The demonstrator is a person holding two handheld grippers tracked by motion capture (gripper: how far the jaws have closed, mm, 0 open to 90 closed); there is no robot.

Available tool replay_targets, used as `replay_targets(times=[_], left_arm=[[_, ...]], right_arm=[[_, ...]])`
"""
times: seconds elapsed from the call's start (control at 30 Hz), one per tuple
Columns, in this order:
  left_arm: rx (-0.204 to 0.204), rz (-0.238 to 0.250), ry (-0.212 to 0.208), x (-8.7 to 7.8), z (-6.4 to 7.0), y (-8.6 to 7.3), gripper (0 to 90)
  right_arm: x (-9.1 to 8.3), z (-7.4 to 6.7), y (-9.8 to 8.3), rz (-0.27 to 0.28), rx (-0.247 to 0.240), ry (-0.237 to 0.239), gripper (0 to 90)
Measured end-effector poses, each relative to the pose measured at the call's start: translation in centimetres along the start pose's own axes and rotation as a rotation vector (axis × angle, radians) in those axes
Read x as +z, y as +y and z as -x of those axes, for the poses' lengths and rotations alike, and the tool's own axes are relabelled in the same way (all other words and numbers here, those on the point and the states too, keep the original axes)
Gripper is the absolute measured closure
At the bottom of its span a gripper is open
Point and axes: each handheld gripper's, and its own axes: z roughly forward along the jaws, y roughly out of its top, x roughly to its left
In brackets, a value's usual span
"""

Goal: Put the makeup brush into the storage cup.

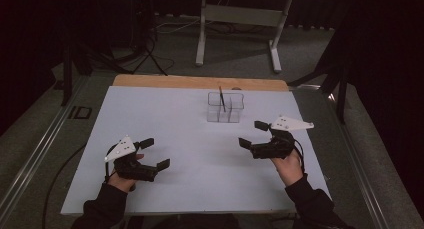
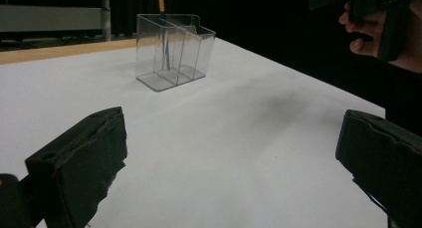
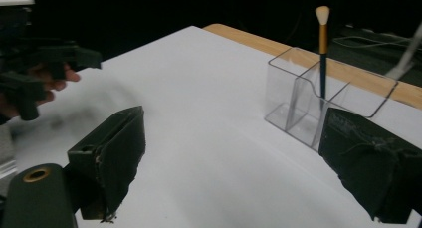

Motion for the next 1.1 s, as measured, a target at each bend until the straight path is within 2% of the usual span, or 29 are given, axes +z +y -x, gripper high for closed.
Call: replay_targets(times=[0.13,0.33,0.4,0.6,0.8,0.97,1.1], left_arm=[[0.001,0.003,-0.001,0.0,0.0,0.0,0.1],[0.001,0.001,-0.009,0.0,0.1,0.0,0.0],[0.007,0.002,-0.008,0.0,0.1,0.0,0.1],[0.014,-0.001,-0.011,0.1,0.1,-0.1,0.1],[0.012,-0.001,-0.019,0.1,0.0,-0.2,0.0],[0.013,-0.008,-0.024,0.3,0.0,-0.4,0.0],[0.017,-0.008,-0.026,0.4,0.2,-0.4,0.1]], right_arm=[[-0.4,-0.1,-0.7,0.015,-0.011,0.031,11.5],[-0.5,-0.7,-1.7,0.007,-0.062,0.062,12.6],[-0.6,-0.6,-2.1,0.002,-0.054,0.073,12.6],[-0.5,0.0,-3.5,-0.041,-0.037,0.053,12.8],[-0.5,0.9,-4.6,-0.035,-0.040,0.040,12.7],[-0.6,1.6,-5.2,-0.025,-0.038,0.049,12.7],[-0.5,2.0,-5.4,-0.025,-0.031,0.032,12.8]])
